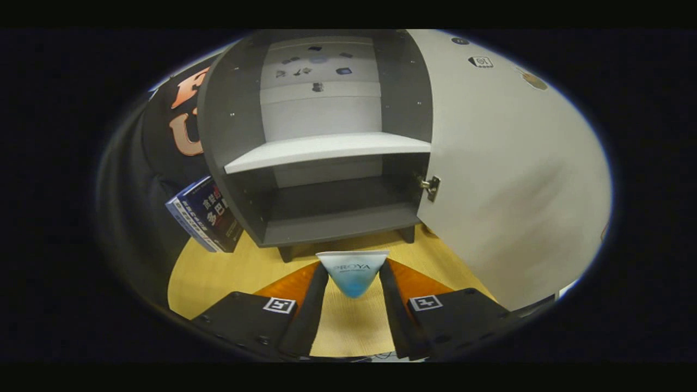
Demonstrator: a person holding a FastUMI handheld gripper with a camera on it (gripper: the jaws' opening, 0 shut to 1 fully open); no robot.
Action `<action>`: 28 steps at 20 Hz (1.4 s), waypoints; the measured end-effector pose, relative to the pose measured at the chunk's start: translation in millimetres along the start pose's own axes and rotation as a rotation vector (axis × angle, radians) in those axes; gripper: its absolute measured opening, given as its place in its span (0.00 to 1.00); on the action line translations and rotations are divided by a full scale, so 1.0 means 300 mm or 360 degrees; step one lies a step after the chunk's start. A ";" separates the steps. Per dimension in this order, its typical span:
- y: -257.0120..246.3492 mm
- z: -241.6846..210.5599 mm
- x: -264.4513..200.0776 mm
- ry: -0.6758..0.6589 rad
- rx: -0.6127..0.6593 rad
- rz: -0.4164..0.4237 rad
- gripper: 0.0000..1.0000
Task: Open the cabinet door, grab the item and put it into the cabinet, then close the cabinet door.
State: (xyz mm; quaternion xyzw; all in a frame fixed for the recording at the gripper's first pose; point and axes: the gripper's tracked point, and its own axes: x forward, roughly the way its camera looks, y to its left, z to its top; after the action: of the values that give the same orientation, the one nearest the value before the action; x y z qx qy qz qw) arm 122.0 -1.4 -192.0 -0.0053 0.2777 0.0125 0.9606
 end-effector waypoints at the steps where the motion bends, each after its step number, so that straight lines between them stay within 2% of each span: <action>1: 0.016 0.062 -0.004 -0.0030 0.0012 0.0023 0.62; 9: 0.096 0.480 -0.018 -0.0266 -0.0054 0.0081 0.62; 15: 0.125 0.710 0.047 -0.0365 -0.0074 0.0093 0.62; 19: 0.134 0.790 0.150 -0.0362 -0.0084 0.0092 0.62; 23: 0.127 0.784 0.250 -0.0281 -0.0096 0.0075 0.62; 28: 0.134 0.776 0.273 -0.0263 -0.0107 0.0059 0.62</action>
State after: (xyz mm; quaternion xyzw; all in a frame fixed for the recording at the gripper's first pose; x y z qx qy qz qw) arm 314.3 44.5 -38.8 -0.0312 0.1970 0.0399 0.9791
